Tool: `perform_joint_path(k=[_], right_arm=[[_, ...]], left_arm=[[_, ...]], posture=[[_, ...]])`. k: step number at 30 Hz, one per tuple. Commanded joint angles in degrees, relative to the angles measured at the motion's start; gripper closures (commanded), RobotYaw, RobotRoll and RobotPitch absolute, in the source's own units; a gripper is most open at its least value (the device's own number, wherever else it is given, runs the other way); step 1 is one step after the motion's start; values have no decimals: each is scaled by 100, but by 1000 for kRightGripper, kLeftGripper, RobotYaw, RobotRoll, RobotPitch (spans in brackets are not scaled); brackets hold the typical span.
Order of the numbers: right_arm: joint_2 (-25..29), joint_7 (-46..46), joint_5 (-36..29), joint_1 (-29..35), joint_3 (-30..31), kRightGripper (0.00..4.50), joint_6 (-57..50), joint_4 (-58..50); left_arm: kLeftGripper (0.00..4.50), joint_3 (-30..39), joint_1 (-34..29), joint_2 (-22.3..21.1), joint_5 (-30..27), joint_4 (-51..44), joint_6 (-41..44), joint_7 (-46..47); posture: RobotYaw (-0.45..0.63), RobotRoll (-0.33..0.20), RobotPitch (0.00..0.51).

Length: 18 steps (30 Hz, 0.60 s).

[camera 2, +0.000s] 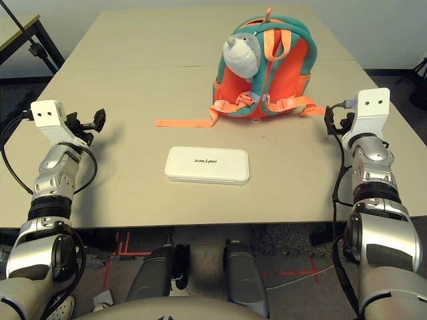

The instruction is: Put the pencil case into the backpack and zip it.

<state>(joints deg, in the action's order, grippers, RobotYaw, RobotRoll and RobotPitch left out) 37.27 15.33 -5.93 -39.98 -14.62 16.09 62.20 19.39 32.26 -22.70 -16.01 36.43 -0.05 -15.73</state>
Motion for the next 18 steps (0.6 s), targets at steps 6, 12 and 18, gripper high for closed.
perform_joint_path(k=[6, 12, 18], right_arm=[[-31, 6, -75, 65, -73, 24, -30, -74], [-29, 12, -64, 47, -59, 24, -27, -87], [-65, 60, -60, 93, -39, 24, -25, -109]], left_arm=[[0, -46, 33, 16, 18, 14, 0, -32], [0, -127, -23, 13, -108, -316, 472, -227], [0, -208, -88, 14, -364, -863, 1313, -600]], posture=[[-144, 0, 121], [-148, 0, 120], [-132, 0, 116]])
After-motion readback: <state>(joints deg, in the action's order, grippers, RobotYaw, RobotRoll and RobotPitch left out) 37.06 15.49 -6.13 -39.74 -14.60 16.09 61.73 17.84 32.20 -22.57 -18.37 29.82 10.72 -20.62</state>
